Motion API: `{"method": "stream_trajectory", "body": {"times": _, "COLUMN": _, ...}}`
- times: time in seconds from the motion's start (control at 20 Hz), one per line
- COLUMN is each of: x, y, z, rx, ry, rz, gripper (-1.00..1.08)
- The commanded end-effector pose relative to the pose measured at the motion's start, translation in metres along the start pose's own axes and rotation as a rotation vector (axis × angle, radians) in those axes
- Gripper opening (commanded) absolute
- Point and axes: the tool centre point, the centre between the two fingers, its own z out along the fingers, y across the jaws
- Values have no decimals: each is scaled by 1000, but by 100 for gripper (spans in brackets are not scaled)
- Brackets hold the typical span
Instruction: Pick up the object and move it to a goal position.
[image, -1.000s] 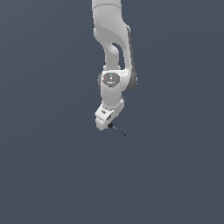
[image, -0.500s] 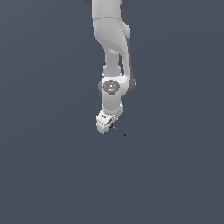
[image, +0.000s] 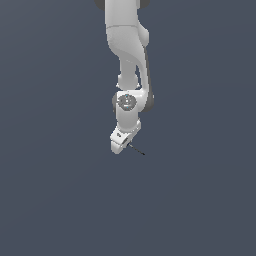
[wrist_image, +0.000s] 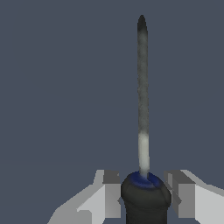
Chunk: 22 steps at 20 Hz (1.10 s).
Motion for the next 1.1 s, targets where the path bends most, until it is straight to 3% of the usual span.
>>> {"method": "stream_trajectory", "body": {"times": 0.0, "x": 0, "y": 0, "z": 0, "rx": 0, "ry": 0, "rz": 0, "gripper": -100}}
{"method": "stream_trajectory", "body": {"times": 0.55, "x": 6, "y": 3, "z": -8, "rx": 0, "ry": 0, "rz": -1, "gripper": -100}}
{"method": "stream_trajectory", "body": {"times": 1.05, "x": 40, "y": 20, "z": -56, "rx": 1, "ry": 1, "rz": -1, "gripper": -100}}
